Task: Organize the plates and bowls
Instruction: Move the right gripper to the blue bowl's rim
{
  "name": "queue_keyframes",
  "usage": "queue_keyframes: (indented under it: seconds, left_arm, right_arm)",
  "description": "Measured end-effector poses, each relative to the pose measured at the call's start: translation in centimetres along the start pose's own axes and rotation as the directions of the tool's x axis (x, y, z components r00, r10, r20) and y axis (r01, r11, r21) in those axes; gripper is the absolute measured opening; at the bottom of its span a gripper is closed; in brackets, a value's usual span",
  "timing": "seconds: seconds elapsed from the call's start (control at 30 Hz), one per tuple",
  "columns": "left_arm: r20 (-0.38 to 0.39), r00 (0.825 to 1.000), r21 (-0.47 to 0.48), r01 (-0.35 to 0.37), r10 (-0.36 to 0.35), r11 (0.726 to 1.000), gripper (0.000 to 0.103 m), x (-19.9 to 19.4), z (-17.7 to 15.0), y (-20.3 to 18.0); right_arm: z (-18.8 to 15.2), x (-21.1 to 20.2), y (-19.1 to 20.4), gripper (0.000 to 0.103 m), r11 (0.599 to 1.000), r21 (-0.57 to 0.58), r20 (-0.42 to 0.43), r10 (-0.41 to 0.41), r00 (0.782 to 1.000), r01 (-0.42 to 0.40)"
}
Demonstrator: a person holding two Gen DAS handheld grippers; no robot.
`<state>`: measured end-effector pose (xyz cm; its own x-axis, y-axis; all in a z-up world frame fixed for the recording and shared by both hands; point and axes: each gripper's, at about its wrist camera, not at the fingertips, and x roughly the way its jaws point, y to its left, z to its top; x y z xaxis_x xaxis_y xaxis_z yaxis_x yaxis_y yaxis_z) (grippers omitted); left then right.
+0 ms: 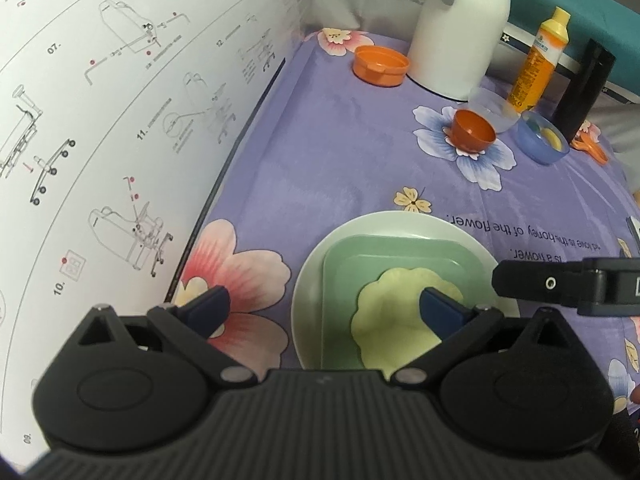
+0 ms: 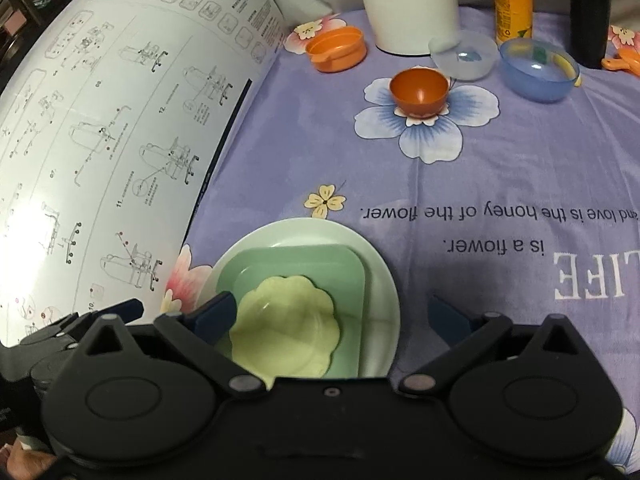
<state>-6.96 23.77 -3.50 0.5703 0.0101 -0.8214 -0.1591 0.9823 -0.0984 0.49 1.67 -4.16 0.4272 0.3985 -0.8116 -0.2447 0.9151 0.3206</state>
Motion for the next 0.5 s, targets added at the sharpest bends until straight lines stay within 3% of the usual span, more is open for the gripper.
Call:
queue_keyframes:
  seconds: [0.5]
  left_arm:
    - [-0.007,0.999,0.043,-0.032,0.032,0.999,0.103,-0.4,1.1,-2.6]
  right_arm:
    - [0.1,-1.1,-2.5,0.103,0.998,0.056,0.037,0.014,0.999,-0.016]
